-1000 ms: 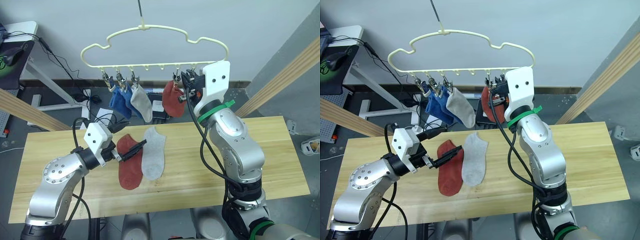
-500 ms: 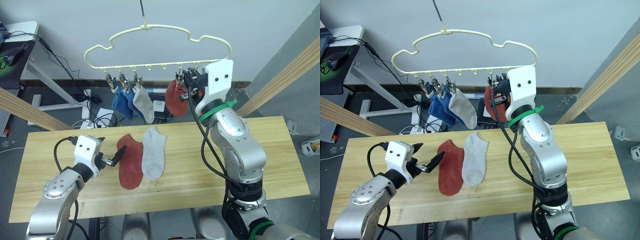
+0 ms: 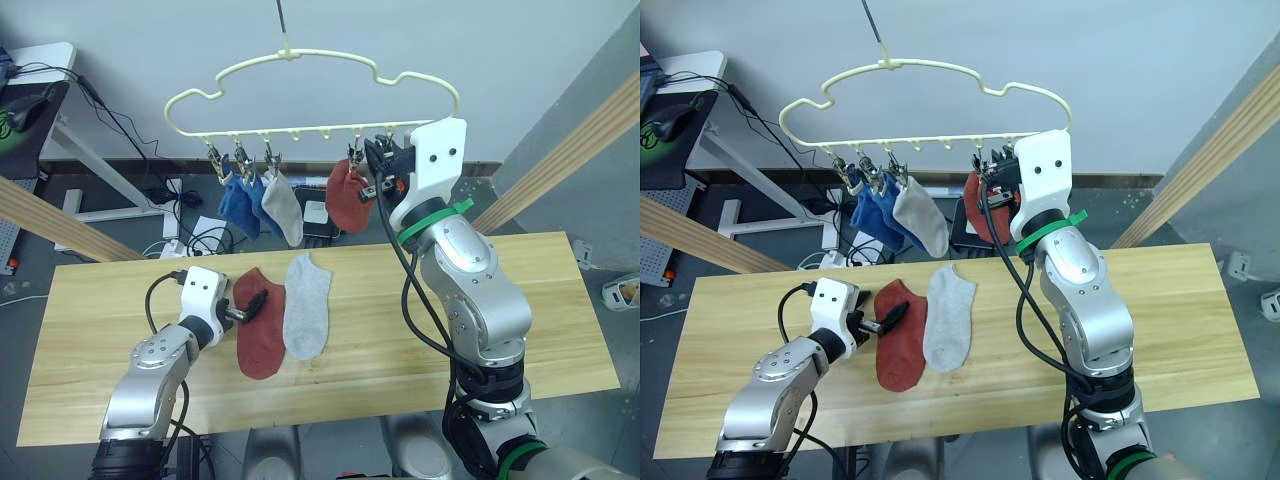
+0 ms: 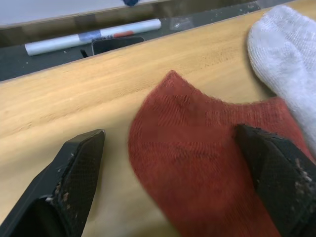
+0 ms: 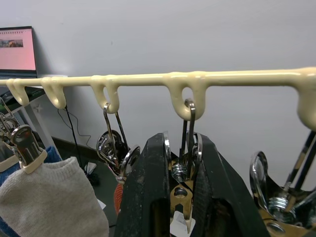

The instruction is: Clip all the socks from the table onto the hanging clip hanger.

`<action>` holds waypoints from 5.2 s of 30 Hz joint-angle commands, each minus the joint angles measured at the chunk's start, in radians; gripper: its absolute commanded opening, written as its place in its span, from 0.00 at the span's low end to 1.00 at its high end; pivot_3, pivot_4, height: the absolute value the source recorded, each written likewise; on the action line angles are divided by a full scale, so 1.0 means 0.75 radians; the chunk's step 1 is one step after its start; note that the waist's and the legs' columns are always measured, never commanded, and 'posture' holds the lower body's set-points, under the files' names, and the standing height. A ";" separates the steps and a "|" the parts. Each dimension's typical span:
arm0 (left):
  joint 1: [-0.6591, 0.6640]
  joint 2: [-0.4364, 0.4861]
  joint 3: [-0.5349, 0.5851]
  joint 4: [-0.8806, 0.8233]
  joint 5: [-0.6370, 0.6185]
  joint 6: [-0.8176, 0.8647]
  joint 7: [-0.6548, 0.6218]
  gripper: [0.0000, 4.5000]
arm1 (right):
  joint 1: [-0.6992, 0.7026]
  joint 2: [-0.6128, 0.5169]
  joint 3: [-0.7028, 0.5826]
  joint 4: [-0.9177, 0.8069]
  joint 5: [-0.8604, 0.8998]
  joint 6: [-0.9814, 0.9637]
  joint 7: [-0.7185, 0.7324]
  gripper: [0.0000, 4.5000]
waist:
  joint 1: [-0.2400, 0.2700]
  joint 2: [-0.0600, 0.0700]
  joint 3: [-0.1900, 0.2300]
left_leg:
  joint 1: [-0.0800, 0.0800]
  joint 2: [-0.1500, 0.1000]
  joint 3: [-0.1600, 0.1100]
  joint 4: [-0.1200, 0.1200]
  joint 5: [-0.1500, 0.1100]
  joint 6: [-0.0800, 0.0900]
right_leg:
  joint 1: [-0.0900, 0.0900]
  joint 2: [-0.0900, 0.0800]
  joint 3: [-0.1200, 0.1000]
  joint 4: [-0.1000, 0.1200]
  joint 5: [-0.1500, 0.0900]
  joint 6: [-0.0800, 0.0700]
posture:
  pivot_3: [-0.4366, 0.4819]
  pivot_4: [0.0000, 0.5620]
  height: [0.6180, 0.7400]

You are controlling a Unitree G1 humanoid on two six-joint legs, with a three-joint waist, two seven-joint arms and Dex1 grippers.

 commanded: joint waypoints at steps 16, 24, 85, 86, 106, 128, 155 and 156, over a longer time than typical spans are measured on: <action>-0.034 -0.060 -0.023 0.002 0.023 0.087 0.071 0.64 | -0.003 0.015 0.019 -0.073 0.006 -0.015 -0.012 0.05 | -0.001 0.000 0.000 | 0.000 0.000 0.000 0.000 0.000 0.000 | 0.001 0.000 0.000 0.001 0.000 0.000 | 0.29 0.80 1.00; 0.017 -0.073 -0.010 -0.094 -0.015 0.110 0.047 0.24 | -0.003 0.011 0.017 -0.072 0.007 -0.017 -0.009 0.05 | -0.002 0.000 0.000 | 0.000 0.000 -0.001 0.000 0.000 0.000 | 0.001 0.000 0.000 0.000 0.000 0.000 | 0.29 0.80 1.00; -0.501 -0.530 -0.331 -0.088 -0.096 -0.395 -0.095 0.00 | -0.016 0.050 0.028 -0.174 0.065 0.093 -0.022 0.05 | -0.011 -0.001 0.000 | 0.000 -0.002 0.000 0.004 0.001 0.000 | 0.008 0.003 -0.004 0.000 0.000 0.000 | 0.24 0.75 1.00; -0.499 -0.531 -0.329 -0.095 -0.102 -0.389 -0.094 0.00 | -0.015 0.049 0.029 -0.175 0.065 0.092 -0.022 0.05 | -0.011 -0.001 0.000 | 0.000 -0.002 0.000 0.004 0.001 0.001 | 0.008 0.003 -0.005 0.000 0.000 0.000 | 0.24 0.75 1.00; -0.478 -0.570 -0.339 -0.175 -0.151 -0.318 -0.048 0.00 | -0.013 0.039 0.025 -0.169 0.067 0.098 -0.027 0.05 | -0.013 -0.001 -0.001 | 0.000 -0.002 0.000 0.005 0.001 0.000 | 0.009 0.003 -0.005 0.000 0.000 0.000 | 0.25 0.76 1.00; -0.514 -0.627 -0.337 -0.150 -0.145 -0.326 -0.013 0.00 | 0.006 0.079 0.004 -0.171 0.081 0.118 -0.049 0.43 | -0.012 -0.001 -0.001 | 0.000 -0.003 0.000 0.005 0.001 0.000 | 0.010 0.003 -0.005 -0.001 0.000 0.000 | 0.25 0.76 1.00; -0.350 -0.392 -0.348 -0.252 -0.110 -0.263 -0.089 0.61 | 0.204 -0.078 0.033 -0.429 0.183 0.249 0.052 1.00 | -0.012 -0.001 -0.001 | 0.001 -0.002 -0.002 0.005 0.002 -0.001 | 0.011 0.003 -0.005 -0.001 0.000 0.000 | 0.24 0.75 1.00; -0.347 -0.385 -0.346 -0.254 -0.110 -0.263 -0.092 0.61 | 0.226 -0.094 0.039 -0.455 0.190 0.248 0.059 1.00 | -0.012 -0.001 -0.001 | 0.001 -0.002 -0.002 0.005 0.002 -0.001 | 0.011 0.003 -0.005 -0.001 0.000 0.000 | 0.24 0.74 1.00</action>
